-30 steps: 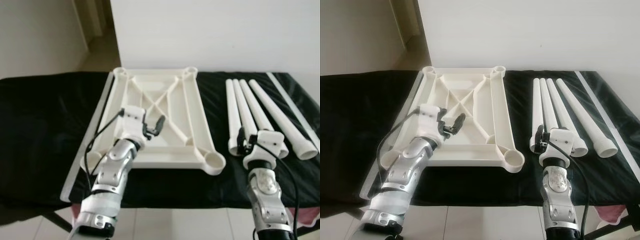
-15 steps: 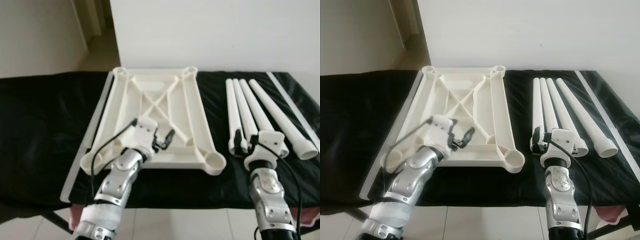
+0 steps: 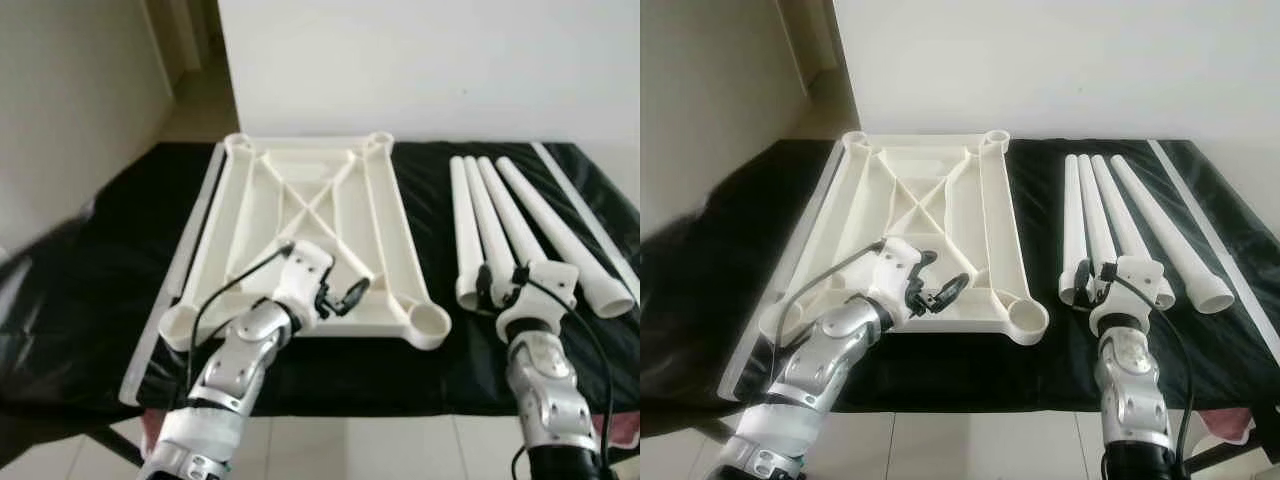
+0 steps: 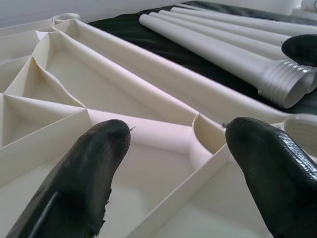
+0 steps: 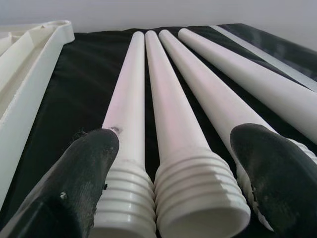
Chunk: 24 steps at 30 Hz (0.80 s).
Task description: Building children table
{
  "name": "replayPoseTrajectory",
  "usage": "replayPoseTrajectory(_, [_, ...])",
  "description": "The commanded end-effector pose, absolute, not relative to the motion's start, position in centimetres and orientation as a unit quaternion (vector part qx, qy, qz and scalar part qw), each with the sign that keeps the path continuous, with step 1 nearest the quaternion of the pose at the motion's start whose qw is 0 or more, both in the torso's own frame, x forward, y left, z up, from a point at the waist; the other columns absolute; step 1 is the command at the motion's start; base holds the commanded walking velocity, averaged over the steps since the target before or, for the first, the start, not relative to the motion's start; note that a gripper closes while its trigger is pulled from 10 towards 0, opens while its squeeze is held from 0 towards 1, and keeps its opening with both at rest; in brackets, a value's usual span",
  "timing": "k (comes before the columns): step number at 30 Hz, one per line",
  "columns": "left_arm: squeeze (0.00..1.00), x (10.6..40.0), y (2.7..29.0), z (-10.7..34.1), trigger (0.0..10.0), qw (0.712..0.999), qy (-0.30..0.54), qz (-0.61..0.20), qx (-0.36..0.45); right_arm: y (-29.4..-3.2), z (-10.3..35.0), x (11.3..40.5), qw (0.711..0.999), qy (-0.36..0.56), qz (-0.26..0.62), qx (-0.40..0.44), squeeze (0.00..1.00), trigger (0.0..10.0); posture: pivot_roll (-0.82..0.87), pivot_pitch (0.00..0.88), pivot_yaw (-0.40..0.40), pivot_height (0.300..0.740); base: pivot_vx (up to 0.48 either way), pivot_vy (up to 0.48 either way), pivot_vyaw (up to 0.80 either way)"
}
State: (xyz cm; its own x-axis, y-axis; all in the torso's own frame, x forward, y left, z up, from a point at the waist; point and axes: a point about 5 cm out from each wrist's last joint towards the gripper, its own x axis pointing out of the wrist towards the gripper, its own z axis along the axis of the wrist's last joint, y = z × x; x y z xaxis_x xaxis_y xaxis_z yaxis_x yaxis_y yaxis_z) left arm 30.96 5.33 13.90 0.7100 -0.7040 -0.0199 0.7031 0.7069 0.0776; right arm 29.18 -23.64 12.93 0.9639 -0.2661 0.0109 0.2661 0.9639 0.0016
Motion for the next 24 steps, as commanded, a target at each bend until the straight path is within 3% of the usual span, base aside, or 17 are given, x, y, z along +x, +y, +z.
replayPoseTrajectory(1, [0.0,30.8,5.4,13.6,10.0,0.918,0.004,-0.393,0.045,-23.9,12.5,29.6,0.99,0.015,-0.137,0.01,0.0,10.0,-0.02,0.0,0.034,0.74,0.0,0.0,0.0])
replayPoseTrajectory(11, [0.0,30.7,5.8,13.6,10.0,0.924,0.011,-0.38,0.04,-24.4,13.4,29.2,0.982,-0.026,-0.185,0.022,0.0,10.0,0.0,0.0,0.026,0.74,0.0,0.0,0.0])
replayPoseTrajectory(24, [0.0,30.6,6.1,13.2,10.0,0.92,0.023,-0.388,0.04,-25.9,12.8,28.6,0.974,-0.006,-0.222,0.029,0.0,10.0,-0.02,0.0,0.025,0.74,0.0,0.0,0.0])
